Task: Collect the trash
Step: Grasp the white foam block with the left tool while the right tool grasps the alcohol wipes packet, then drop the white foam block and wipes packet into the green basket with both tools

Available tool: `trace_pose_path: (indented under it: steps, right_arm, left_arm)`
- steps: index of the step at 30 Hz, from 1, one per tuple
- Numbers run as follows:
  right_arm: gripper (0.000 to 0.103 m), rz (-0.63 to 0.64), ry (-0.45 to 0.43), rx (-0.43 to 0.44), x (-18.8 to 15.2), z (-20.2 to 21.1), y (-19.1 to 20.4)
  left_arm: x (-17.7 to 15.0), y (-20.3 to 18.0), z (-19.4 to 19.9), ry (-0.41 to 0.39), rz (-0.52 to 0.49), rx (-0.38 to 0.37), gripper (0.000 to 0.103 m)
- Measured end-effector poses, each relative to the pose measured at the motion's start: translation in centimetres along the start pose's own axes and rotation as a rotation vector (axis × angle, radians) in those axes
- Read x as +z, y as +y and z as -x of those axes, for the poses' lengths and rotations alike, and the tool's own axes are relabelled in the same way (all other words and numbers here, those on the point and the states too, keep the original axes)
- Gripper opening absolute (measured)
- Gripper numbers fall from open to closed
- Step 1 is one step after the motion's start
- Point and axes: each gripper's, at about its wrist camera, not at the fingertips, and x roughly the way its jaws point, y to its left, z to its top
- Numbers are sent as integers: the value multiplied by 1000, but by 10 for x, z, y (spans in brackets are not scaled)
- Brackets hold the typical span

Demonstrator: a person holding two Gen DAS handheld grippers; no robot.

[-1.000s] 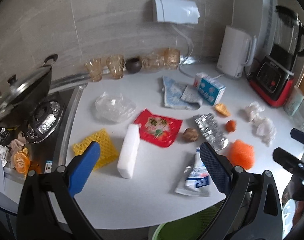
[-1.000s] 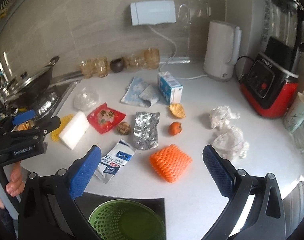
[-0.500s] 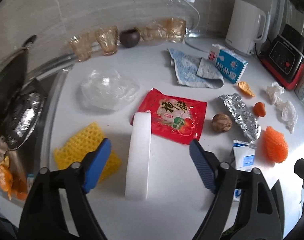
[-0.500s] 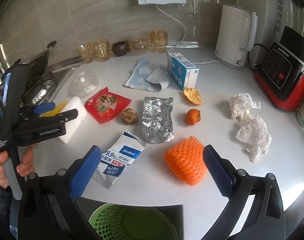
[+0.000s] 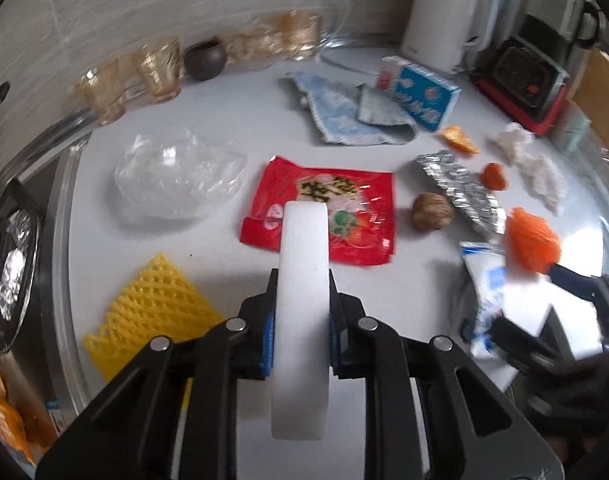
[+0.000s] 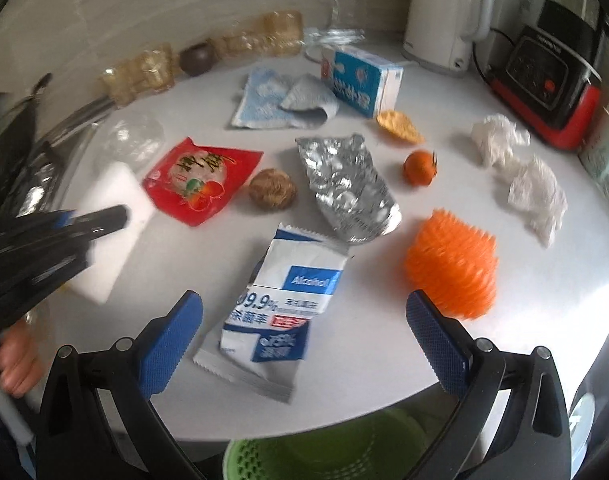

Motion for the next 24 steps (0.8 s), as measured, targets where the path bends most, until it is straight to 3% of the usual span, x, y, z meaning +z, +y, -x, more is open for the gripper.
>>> trace_pose_path:
  steps: [2, 4, 7, 11, 12, 18, 24]
  right_arm:
    - [100, -29, 8, -38, 1, -9, 5]
    - [92, -61, 23, -64, 3, -18, 8]
    - [74, -96, 39, -71, 1, -25, 7]
    - [37, -130, 57, -50, -4, -27, 6]
    - [33, -135, 56, -46, -5, -26, 5]
    - [29, -171, 45, -10, -20, -1, -15]
    - [29, -157, 2, -71, -58, 65, -54]
  left_arm:
    - [-4, 3, 15, -13, -30, -38, 19]
    - [-8, 5, 25, -20, -64, -58, 19]
    - [-17, 8, 42, -20, -104, -89, 19]
    - [-30, 5, 55, -13, -144, -131, 19]
    - [-34, 2, 58, -10, -156, -145, 19]
    - [-53, -23, 73, 2, -227, -216, 19]
    - [-76, -74, 84, 8, -321, -282, 20]
